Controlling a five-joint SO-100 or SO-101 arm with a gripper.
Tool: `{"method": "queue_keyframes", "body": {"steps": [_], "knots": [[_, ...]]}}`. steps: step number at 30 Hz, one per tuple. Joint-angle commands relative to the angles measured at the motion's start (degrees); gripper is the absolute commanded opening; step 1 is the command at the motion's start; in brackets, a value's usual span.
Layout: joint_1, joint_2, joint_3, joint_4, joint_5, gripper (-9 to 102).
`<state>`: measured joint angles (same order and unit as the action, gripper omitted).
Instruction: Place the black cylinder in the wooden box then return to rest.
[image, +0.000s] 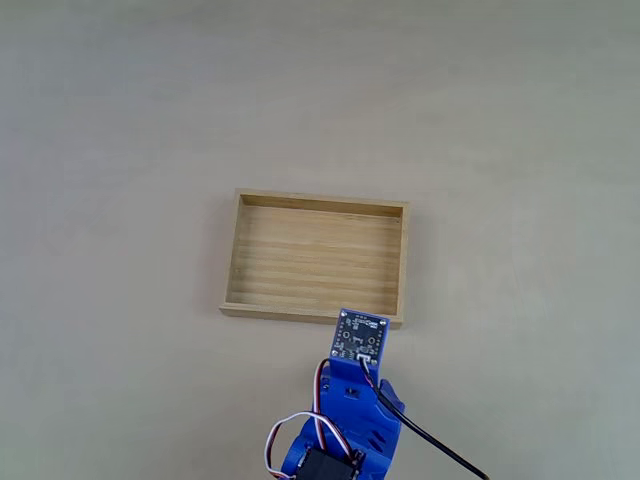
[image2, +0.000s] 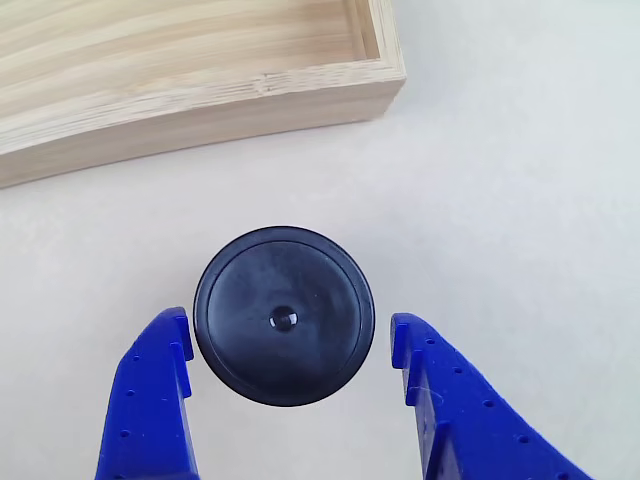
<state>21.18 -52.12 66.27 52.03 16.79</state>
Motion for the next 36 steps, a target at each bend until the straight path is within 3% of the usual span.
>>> {"method": "queue_keyframes", "body": {"steps": [1, 28, 36], "knots": [[-0.9, 0.2, -5.8, -2.4, -0.1, 29], [-1.4, 0.8, -2.9, -4.0, -0.1, 19], [-2.2, -4.4, -10.0, 9.1, -0.4, 18]]}}
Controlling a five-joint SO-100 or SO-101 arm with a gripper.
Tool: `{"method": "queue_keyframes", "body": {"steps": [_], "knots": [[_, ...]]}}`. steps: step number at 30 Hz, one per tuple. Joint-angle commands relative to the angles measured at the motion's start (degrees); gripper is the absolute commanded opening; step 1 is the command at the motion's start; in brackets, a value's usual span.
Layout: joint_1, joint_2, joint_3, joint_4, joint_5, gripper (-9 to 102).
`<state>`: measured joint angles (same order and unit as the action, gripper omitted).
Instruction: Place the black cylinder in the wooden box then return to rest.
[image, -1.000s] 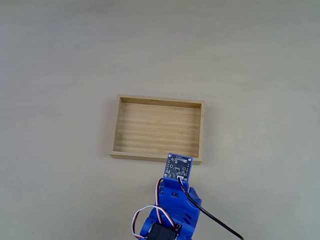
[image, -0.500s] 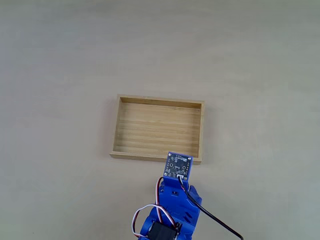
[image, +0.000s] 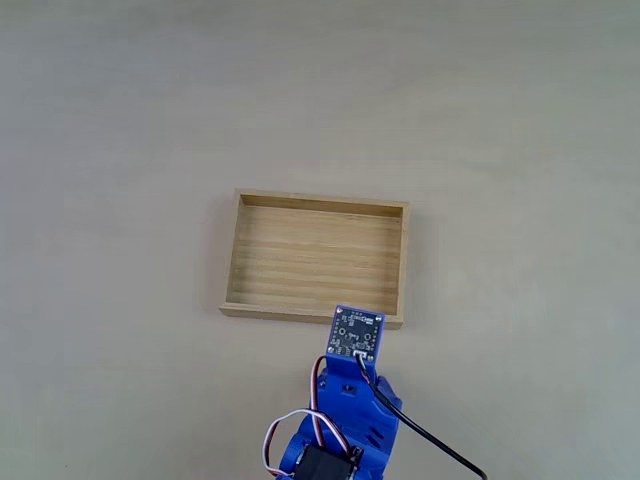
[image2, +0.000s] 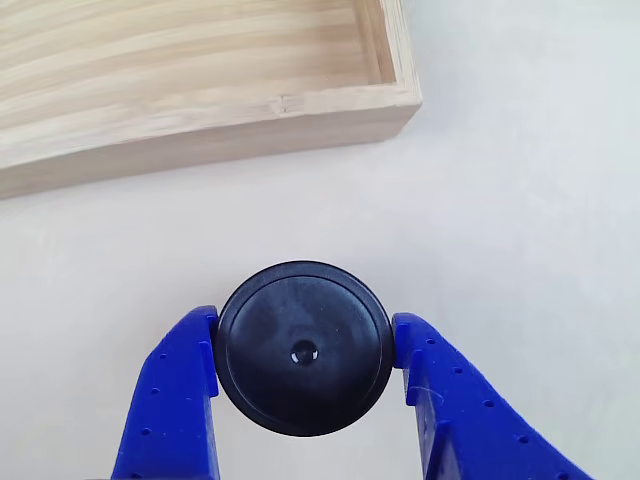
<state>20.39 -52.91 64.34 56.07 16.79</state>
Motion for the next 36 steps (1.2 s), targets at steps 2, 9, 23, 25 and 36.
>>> {"method": "queue_keyframes", "body": {"steps": [2, 9, 23, 25, 36], "knots": [[-2.1, -4.8, -10.8, 8.4, -1.0, 18], [-6.2, -4.8, -21.9, 12.7, -5.4, 18], [-14.4, 17.2, -41.0, 2.5, -9.3, 18], [-15.0, 21.1, -42.5, 0.4, -9.8, 18], [-17.1, 35.8, -44.6, -7.5, -11.9, 18]]}}
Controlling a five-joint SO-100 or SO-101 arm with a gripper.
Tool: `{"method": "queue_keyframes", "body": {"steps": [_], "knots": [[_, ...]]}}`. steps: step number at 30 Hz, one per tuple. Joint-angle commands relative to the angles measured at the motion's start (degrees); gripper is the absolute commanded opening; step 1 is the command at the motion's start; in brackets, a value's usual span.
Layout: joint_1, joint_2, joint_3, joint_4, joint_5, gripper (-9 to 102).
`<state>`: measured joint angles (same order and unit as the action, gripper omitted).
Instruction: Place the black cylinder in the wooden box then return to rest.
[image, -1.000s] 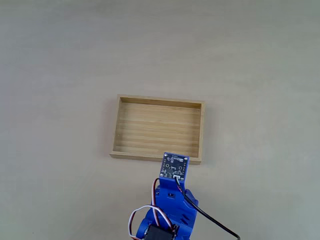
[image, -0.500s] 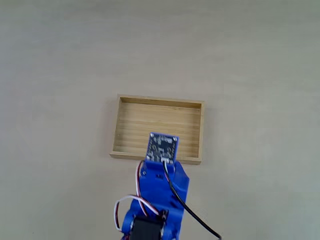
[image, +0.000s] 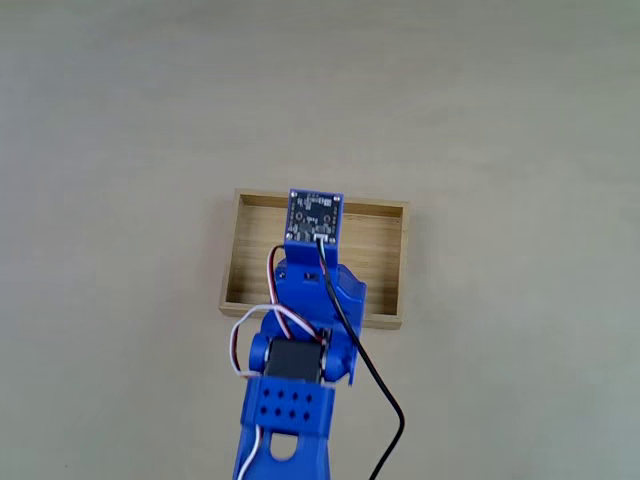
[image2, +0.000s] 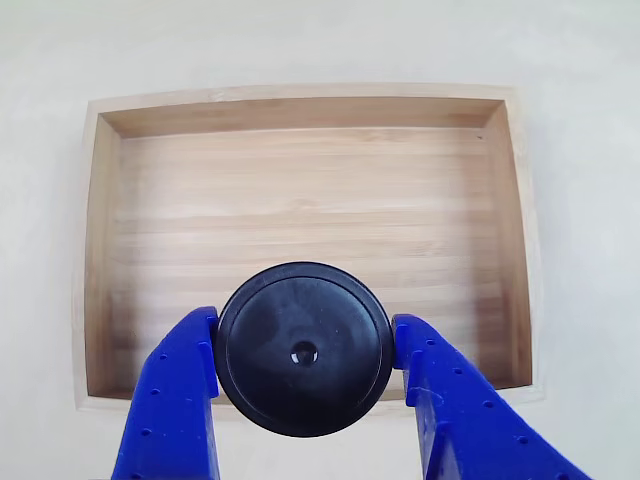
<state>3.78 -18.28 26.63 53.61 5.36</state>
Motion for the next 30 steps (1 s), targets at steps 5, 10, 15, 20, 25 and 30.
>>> {"method": "queue_keyframes", "body": {"steps": [5, 10, 15, 20, 25, 30], "knots": [[-0.6, 3.9, -7.2, -9.3, -0.1, 18], [-0.6, 6.5, -7.2, -11.2, -0.1, 18], [-0.6, 9.2, -7.2, -13.9, -0.1, 18], [-0.7, 11.1, -7.6, -14.1, -0.1, 18], [-0.5, 12.2, -7.5, -14.2, -0.3, 18], [-0.5, 13.0, -7.5, -14.2, -0.4, 18]]}}
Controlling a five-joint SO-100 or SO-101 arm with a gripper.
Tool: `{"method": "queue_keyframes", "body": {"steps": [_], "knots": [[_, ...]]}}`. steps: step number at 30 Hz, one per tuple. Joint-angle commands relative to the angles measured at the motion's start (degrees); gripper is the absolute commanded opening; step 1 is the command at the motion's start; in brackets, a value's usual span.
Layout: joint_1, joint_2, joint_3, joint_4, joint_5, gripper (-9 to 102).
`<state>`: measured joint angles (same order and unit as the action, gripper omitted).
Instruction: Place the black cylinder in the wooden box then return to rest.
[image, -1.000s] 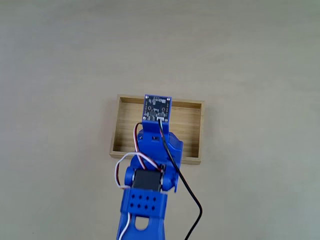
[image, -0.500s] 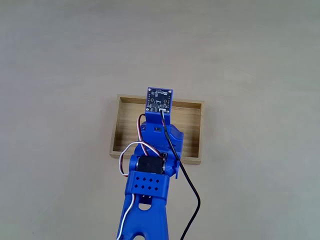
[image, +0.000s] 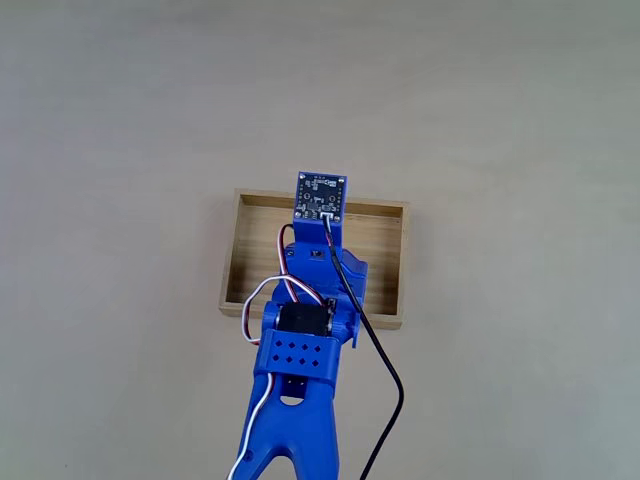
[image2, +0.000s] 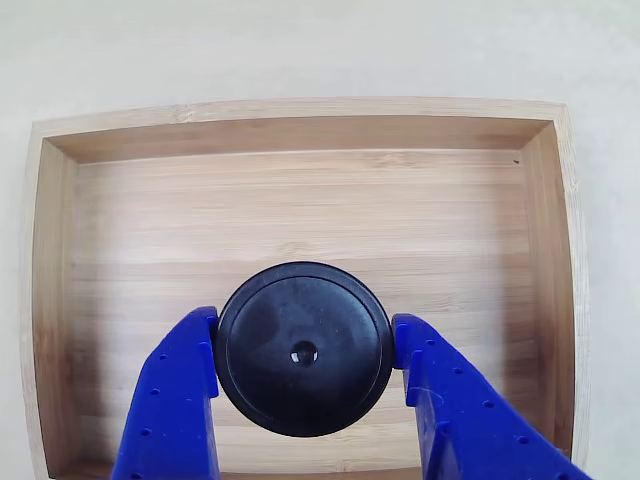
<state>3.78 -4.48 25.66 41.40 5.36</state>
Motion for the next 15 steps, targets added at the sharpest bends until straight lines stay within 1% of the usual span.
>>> {"method": "queue_keyframes", "body": {"steps": [1, 9, 11, 15], "knots": [[-0.6, -0.6, -6.5, -2.0, -0.3, 18], [-0.8, 0.2, -6.5, -2.0, -0.4, 19], [-0.7, 0.4, -6.5, -2.0, -0.4, 24], [-0.5, 0.5, -6.4, -2.0, -0.4, 27]]}}
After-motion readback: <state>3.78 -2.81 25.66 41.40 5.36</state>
